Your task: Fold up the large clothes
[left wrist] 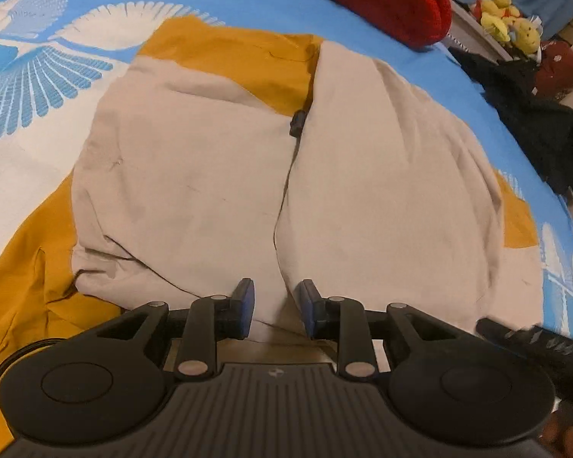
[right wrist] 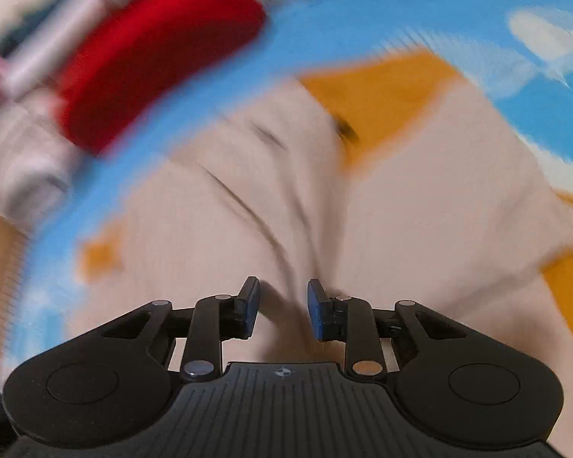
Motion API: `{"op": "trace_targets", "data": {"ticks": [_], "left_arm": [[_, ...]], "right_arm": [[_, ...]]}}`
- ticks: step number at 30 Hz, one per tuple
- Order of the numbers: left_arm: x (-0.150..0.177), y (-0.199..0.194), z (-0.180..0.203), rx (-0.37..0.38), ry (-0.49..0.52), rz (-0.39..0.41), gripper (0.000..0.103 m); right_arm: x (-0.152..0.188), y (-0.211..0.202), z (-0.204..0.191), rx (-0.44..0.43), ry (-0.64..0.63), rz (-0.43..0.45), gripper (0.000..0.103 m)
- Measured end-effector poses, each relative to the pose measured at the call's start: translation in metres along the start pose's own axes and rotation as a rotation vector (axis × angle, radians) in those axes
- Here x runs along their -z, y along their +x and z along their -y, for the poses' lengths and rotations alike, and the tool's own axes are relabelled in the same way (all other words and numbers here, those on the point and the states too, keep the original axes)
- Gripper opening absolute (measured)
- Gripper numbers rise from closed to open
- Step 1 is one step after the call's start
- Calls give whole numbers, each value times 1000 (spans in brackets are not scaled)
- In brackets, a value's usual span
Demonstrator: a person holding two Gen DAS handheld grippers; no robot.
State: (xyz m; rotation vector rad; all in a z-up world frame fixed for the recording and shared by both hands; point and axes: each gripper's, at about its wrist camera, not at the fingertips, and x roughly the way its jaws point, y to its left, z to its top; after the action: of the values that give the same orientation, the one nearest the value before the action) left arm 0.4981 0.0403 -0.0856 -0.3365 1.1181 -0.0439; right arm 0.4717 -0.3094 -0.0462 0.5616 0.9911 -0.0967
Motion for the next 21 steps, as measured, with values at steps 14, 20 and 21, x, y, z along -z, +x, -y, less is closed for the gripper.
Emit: {"op": "trace_targets", "data": {"ticks": [14,20,21], "left_arm": [[44,10,66,5,390,-66,27],[21,-7,50,60,258,29,27],[20,-3,46,44,239,24,27]], "right_arm": [[0,1,7,-16,47,7,38],[0,-3,8,22,20,6,40],[-1,-3,7,28,3,13,40]]}}
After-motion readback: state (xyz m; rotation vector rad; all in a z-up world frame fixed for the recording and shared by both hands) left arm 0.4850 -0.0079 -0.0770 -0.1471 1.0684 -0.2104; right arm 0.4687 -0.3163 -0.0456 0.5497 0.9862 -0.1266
